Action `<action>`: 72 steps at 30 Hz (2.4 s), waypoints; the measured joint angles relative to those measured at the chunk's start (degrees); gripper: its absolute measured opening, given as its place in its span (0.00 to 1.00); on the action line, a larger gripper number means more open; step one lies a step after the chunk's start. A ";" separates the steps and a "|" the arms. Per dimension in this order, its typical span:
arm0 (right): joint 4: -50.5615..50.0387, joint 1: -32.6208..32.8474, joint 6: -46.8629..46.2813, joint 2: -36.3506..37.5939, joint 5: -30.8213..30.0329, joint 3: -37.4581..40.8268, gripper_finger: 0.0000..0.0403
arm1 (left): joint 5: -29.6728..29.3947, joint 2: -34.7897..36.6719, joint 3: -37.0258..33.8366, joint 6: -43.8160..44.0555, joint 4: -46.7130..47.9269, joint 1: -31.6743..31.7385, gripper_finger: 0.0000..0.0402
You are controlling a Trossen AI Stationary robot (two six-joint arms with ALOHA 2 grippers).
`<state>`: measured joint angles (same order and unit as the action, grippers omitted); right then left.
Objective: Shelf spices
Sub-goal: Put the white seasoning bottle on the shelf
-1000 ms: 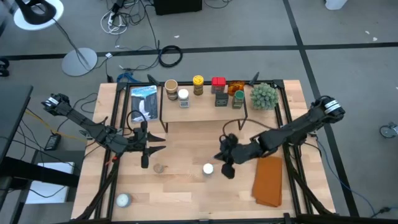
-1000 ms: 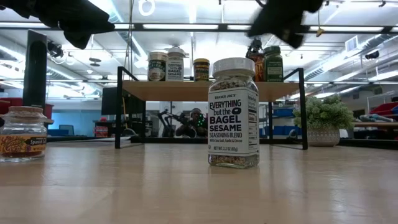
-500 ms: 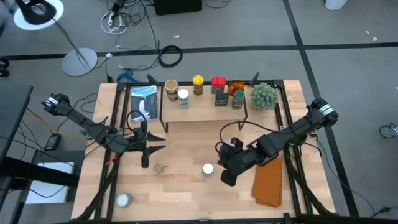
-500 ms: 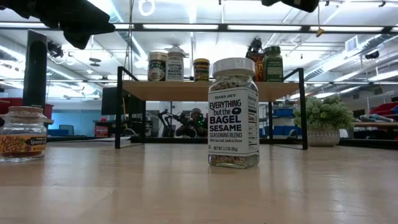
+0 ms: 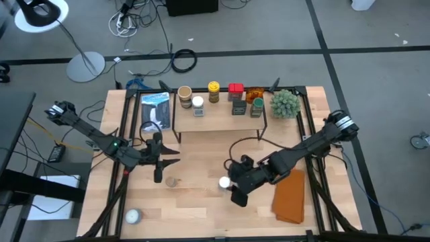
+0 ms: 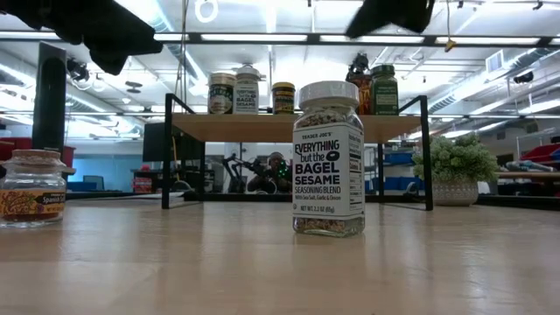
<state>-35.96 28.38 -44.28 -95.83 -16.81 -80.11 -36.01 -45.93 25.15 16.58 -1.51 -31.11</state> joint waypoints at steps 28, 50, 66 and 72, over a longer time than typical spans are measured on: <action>0.38 -3.16 -3.87 -9.67 5.08 0.08 0.79 | 0.31 -1.49 0.01 0.43 -0.29 0.00 0.34; 1.92 -4.72 -3.24 -13.70 6.09 0.06 0.76 | 2.10 -2.97 0.02 0.63 -0.58 -0.01 0.34; 1.51 -4.72 -5.17 -13.17 7.84 0.06 0.76 | 9.66 -8.28 0.02 0.40 -4.39 3.84 0.34; 1.28 -5.34 -3.83 -12.70 7.57 0.04 0.76 | 11.26 -12.17 0.02 0.34 -7.37 5.92 0.34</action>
<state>-34.68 23.04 -48.11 -108.53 -9.24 -80.07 -24.75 -58.10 25.17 16.93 -8.88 -25.19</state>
